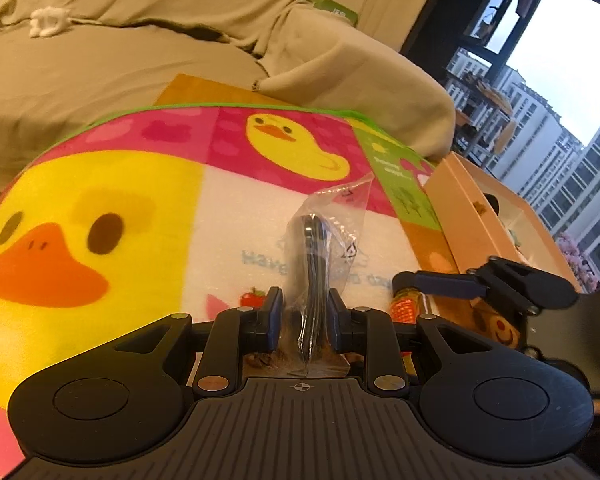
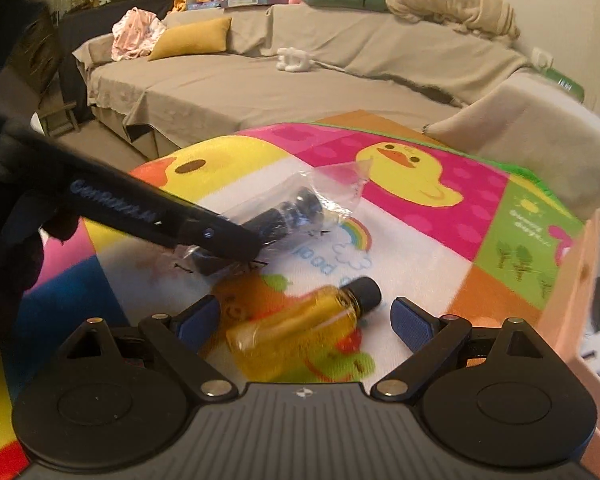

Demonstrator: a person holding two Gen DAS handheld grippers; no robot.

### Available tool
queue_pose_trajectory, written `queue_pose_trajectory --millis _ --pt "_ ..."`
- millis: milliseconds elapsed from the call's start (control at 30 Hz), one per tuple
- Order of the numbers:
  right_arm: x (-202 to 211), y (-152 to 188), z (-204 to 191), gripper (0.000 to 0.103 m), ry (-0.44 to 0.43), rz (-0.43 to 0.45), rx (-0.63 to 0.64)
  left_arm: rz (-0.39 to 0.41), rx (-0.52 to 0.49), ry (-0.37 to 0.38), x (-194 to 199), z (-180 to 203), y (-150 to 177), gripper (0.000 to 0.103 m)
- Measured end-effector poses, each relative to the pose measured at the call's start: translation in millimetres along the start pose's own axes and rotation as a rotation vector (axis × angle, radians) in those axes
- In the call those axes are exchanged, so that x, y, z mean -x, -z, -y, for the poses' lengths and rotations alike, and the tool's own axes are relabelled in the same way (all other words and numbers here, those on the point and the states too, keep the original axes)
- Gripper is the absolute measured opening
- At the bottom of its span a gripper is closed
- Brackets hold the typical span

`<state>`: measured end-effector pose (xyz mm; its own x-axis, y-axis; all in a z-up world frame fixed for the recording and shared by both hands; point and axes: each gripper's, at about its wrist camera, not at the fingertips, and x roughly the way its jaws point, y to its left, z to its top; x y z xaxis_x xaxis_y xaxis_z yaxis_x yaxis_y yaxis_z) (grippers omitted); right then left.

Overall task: Organize rigid objects
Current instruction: 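Grasp the yellow oil bottle with the right tool while the left tool holds the bag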

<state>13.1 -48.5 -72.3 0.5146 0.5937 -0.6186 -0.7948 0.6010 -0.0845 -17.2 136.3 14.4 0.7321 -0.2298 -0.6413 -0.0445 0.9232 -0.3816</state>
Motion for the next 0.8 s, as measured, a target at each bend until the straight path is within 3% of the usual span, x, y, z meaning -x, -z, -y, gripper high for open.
queue_pose_trajectory --millis 200,433,667,733,800 --pt "-9 -6 13 0.093 -0.075 -0.011 -0.053 0.004 0.017 0.019 1 -6 0 0.026" --pt "8 8 5 0.093 -0.064 -0.023 -0.033 0.012 0.028 0.031 3 -9 2 0.026" --pt "23 14 -26 0.094 -0.196 -0.014 0.006 0.017 0.042 0.039 2 -11 3 0.026" --pt "24 14 -34 0.094 -0.187 0.004 0.049 0.017 0.044 0.041 3 -12 3 0.026" --pt "23 14 -36 0.094 -0.118 0.016 0.094 0.018 0.046 0.044 3 -12 3 0.026"
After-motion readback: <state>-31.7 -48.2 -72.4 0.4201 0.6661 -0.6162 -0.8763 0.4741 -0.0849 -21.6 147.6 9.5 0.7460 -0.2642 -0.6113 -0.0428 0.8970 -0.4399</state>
